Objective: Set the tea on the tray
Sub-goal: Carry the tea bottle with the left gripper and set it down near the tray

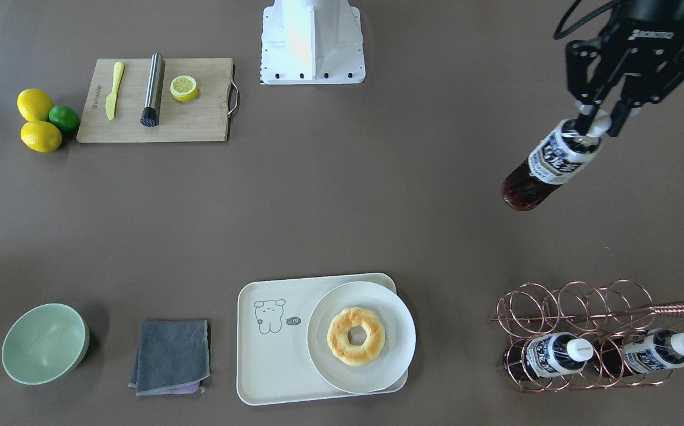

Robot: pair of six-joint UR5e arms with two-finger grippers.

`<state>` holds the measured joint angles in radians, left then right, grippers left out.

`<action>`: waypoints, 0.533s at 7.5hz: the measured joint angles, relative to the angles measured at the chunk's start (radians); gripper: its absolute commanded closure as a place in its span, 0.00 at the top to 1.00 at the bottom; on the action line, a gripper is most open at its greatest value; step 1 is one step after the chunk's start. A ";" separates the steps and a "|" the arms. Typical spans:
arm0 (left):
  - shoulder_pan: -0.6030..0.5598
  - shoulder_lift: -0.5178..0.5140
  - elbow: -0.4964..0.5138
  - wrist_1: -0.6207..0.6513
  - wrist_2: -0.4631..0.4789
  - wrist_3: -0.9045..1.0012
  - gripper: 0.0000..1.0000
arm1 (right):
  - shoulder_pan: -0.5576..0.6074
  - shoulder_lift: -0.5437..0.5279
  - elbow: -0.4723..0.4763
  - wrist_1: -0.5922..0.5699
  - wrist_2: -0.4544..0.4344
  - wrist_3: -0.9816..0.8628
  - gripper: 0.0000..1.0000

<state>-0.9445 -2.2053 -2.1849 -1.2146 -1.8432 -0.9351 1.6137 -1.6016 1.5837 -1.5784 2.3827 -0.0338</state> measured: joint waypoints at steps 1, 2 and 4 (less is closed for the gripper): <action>0.082 -0.061 0.006 0.037 0.066 -0.077 0.00 | 0.000 0.000 0.000 0.000 0.000 0.000 1.00; 0.167 -0.118 0.023 0.072 0.139 -0.154 0.00 | 0.000 0.002 -0.001 0.000 0.000 0.000 1.00; 0.318 -0.173 0.057 0.100 0.269 -0.275 0.00 | 0.000 0.010 -0.004 0.000 0.000 0.001 1.00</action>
<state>-0.6261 -2.3787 -2.1277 -1.1142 -1.5737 -1.2104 1.6138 -1.5921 1.5794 -1.5784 2.3823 -0.0325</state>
